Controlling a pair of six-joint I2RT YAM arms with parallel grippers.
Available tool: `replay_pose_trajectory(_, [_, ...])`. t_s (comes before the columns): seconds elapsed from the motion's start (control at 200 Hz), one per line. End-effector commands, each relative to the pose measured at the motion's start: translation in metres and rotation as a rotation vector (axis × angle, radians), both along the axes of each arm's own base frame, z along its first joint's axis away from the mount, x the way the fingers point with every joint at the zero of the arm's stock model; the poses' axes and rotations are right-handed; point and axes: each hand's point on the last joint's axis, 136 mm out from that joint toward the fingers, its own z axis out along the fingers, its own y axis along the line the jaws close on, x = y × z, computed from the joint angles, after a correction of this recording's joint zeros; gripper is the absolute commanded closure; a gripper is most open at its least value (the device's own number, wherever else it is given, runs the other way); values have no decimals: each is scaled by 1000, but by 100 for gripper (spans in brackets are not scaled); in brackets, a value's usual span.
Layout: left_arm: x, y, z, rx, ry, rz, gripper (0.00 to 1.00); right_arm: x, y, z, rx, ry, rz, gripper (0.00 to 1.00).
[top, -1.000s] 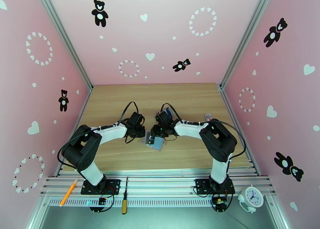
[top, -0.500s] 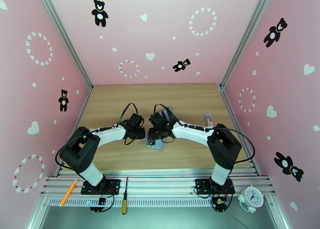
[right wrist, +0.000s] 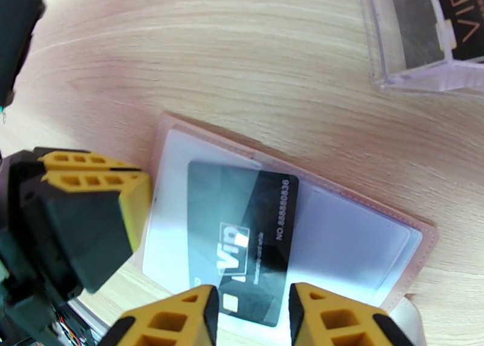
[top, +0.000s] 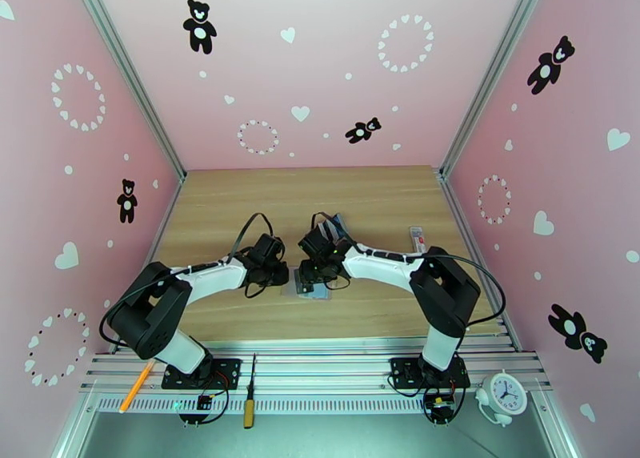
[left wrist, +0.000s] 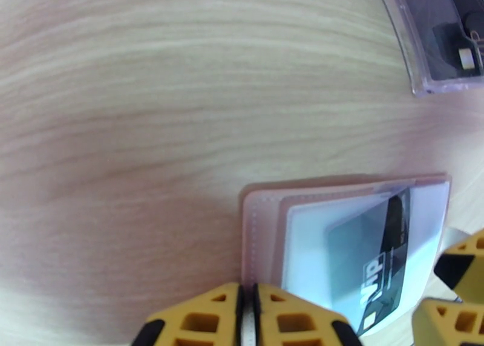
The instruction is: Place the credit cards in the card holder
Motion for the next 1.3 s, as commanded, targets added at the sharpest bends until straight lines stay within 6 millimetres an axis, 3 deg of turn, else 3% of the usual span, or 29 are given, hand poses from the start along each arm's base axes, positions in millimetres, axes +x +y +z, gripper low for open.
replay_pose_trajectory(0.0, [-41, 12, -23, 40, 148, -16, 84, -4, -1, -12, -16, 20, -6, 63])
replay_pose_trajectory(0.45, [-50, 12, -25, 21, 163, -17, 84, -9, -3, -31, -43, 50, -4, 62])
replay_pose_trajectory(1.061, [-61, 15, -20, 4, 158, 5, 84, -21, 22, -10, -52, 24, 70, 62])
replay_pose_trajectory(1.291, [-62, 16, -19, 0, 154, 13, 84, -28, 32, -17, -53, 51, 95, 63])
